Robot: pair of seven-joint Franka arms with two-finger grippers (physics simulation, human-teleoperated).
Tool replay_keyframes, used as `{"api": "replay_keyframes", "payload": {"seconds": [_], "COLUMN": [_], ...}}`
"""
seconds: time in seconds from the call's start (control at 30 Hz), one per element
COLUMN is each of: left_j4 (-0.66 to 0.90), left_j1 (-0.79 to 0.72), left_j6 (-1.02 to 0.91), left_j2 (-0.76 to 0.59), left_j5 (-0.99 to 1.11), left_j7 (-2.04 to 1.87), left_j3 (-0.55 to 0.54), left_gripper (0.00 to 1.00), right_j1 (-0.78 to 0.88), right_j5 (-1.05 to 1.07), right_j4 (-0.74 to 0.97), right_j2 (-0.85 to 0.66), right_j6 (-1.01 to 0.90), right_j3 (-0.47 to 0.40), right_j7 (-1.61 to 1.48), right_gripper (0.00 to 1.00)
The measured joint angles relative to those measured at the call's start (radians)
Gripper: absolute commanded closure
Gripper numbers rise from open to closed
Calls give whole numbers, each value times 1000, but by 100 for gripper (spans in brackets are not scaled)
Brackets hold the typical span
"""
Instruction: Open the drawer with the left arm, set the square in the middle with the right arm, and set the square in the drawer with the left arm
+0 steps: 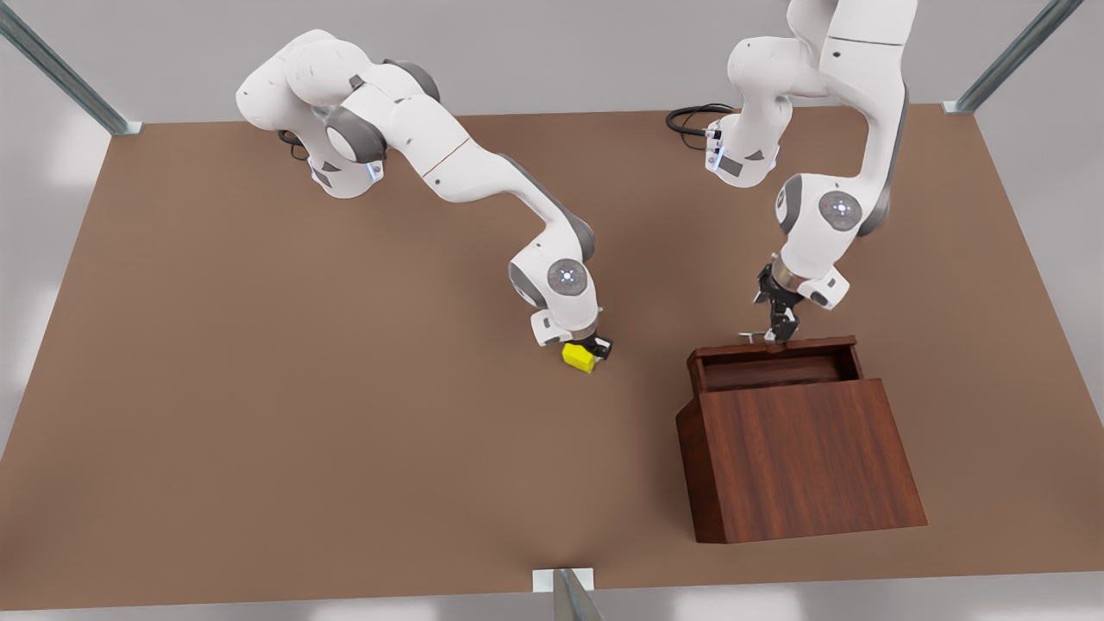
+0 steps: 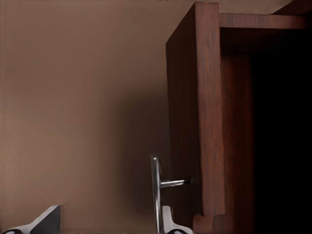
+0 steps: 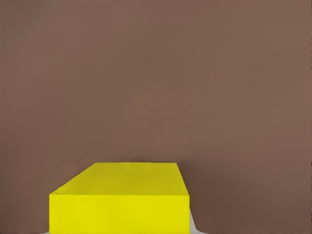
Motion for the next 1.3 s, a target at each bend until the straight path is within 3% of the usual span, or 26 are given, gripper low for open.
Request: {"api": "replay_keyframes", "payload": {"seconds": [0.47, 0.57, 0.6, 0.67, 0.73, 0.87, 0.93, 1.0, 1.03, 1.13, 1.17, 1.23, 1.3], "left_j4": [-88, -86, 7, 243, 486, 684, 803, 831, 840, 949, 948, 942, 939], "left_j1": [-39, -46, -48, -46, -59, -73, -263, -325, -369, -443, -444, -485, -509], "left_j6": [-74, -206, -296, -439, -486, -548, -650, -643, -638, -634, -593, -526, -522], "left_j2": [-113, -278, -293, -215, -39, 117, 224, 292, 317, 458, 488, 549, 595], "left_j5": [0, 0, 0, 4, 14, 55, 65, 71, 73, 76, 77, 114, 165], "left_j7": [-27, -22, -10, 59, 234, 795, 883, 900, 926, 1088, 1194, 1213, 1279], "left_j3": [0, 0, -4, -14, -44, -81, -82, -81, -81, -81, -81, -81, -83], "left_gripper": [0, 0, 0, 0, 0, 0, 0, 0, 0, 0, 0, 0, 0], "right_j1": [-2, -17, -28, -72, -194, -599, -785, -845, -886, -819, -731, -756, -781], "right_j5": [-33, -31, -28, -29, -31, -41, -183, -170, -167, -160, -162, -167, -164], "right_j4": [-82, -159, -162, -294, -413, -410, -349, -312, -310, -281, -281, -285, -279], "right_j2": [-80, -192, -242, -422, -645, -903, -934, -932, -925, -905, -907, -905, -896], "right_j6": [-6, -21, -82, -115, -196, -587, -711, -764, -766, -766, -757, -753, -754], "right_j3": [-15, -15, -15, -15, -16, -4, -50, -156, -165, -163, -146, 66, 78], "right_j7": [-64, -99, -125, -251, -368, -1126, -1225, -1305, -1319, -1321, -1322, -1320, -1318], "right_gripper": [0, 0, 0, 0, 0, 0, 0, 0, 0, 0, 0, 0, 0]}}
